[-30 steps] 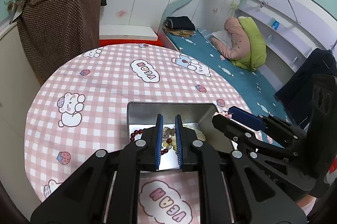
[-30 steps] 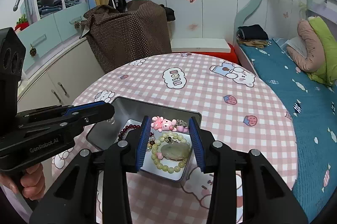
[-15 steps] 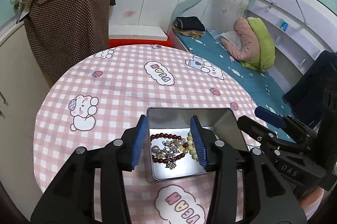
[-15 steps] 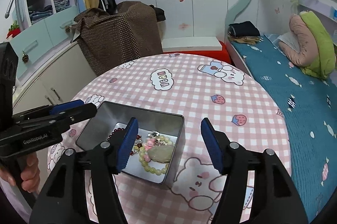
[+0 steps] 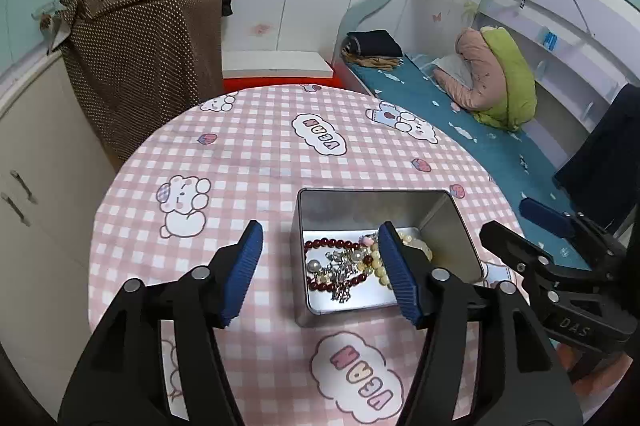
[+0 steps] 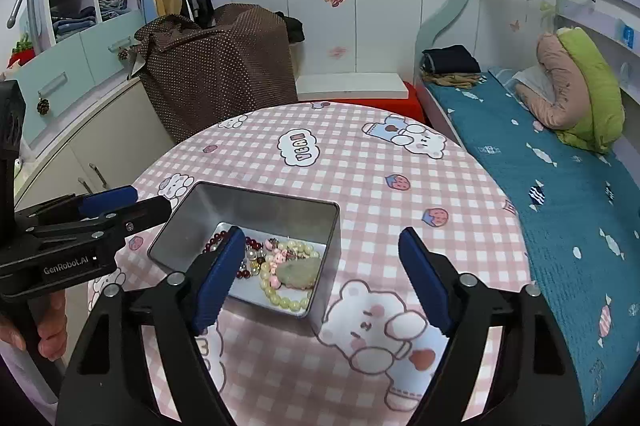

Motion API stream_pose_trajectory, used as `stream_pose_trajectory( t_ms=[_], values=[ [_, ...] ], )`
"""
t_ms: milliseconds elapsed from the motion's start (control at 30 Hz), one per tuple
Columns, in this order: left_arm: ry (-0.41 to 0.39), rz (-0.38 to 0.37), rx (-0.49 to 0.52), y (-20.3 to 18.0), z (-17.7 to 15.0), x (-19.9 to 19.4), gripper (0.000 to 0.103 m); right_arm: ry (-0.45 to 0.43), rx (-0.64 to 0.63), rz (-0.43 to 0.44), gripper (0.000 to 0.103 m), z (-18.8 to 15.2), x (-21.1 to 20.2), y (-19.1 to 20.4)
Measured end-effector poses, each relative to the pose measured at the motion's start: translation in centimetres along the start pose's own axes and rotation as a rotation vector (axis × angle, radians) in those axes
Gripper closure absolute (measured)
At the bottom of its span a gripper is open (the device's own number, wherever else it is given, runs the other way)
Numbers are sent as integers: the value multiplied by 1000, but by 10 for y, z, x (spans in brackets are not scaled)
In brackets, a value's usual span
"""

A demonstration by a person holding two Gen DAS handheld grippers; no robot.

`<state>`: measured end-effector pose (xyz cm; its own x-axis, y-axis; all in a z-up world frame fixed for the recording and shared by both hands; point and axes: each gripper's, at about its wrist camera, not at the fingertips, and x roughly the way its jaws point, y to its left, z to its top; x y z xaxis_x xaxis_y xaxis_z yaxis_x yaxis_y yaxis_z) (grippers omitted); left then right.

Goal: Organize jewelry

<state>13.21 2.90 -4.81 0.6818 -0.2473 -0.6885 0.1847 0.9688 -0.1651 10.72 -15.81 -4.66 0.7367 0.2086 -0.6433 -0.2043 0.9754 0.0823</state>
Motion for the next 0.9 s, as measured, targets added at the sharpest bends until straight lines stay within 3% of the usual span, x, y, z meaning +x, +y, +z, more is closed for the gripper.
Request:
stream_pose_trajectory(
  t_ms=[100, 267, 533, 900],
  values=[
    [-8, 25, 16, -6, -5, -9, 35, -9, -1, -20, 15, -4, -9, 1],
    [-27, 56, 50, -18, -12, -26, 27, -30, 13, -45, 9, -7, -27, 1],
    [-60, 113, 76, -31, -17, -52, 14, -61, 9, -103, 7, -12, -56, 3],
    [-65, 173, 77, -42, -24, -69, 13, -87, 13, -136, 7, -16, -76, 4]
  ],
)
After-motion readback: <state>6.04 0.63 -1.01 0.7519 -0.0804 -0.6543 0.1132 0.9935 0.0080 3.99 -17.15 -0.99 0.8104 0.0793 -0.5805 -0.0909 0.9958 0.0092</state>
